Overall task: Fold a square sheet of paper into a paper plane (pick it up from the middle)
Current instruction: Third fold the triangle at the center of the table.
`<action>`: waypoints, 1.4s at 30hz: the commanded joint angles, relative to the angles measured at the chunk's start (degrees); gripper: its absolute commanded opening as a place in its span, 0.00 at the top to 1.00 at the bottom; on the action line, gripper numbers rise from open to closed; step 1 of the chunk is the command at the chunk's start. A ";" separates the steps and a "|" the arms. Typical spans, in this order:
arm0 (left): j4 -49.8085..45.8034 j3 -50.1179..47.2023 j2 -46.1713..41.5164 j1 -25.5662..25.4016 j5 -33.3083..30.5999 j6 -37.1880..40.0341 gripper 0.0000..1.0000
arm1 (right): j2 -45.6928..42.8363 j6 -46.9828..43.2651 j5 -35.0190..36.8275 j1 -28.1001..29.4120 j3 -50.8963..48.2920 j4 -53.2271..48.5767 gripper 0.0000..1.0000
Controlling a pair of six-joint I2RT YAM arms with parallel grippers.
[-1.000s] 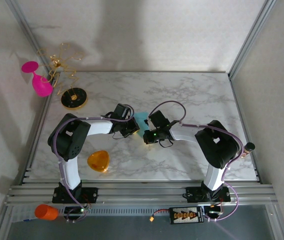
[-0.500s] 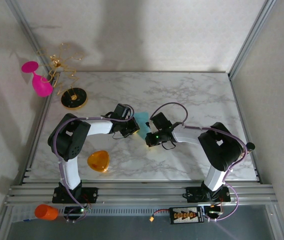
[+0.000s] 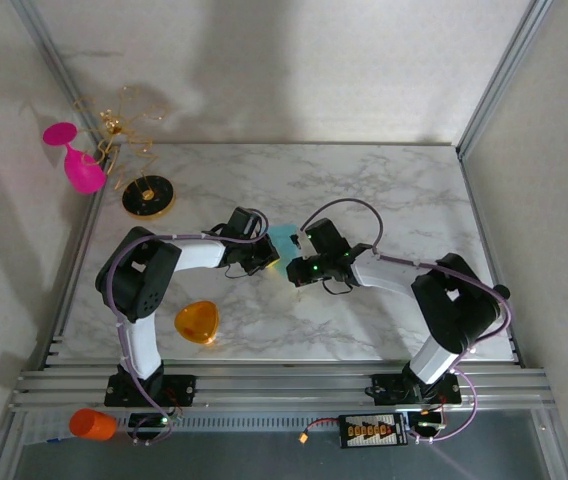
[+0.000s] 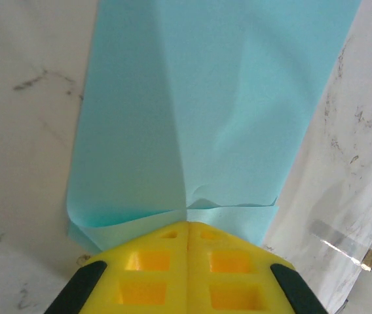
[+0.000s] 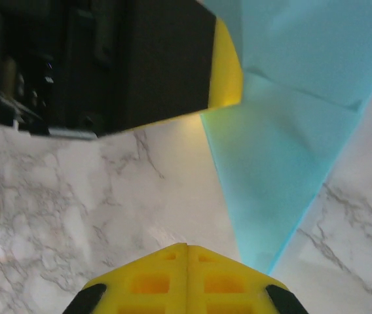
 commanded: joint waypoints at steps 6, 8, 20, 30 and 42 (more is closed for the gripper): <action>-8.29 -1.35 3.26 -0.43 -4.61 0.87 0.97 | 6.30 1.21 1.17 -0.39 4.01 0.62 0.98; -8.32 -1.18 3.21 -0.41 -4.43 0.89 0.97 | 7.30 1.03 1.24 -0.39 4.21 -0.06 0.98; -6.60 1.41 -0.37 -0.40 -1.21 2.50 0.96 | 10.22 0.82 3.19 -0.39 2.20 -0.62 1.00; -1.45 -0.69 -3.75 -1.83 1.79 4.73 0.91 | 11.10 1.66 2.81 -0.39 1.57 -1.33 1.00; -4.35 0.07 -0.22 -3.48 -0.98 7.49 0.94 | 10.91 2.03 1.50 -0.41 1.14 -1.26 1.00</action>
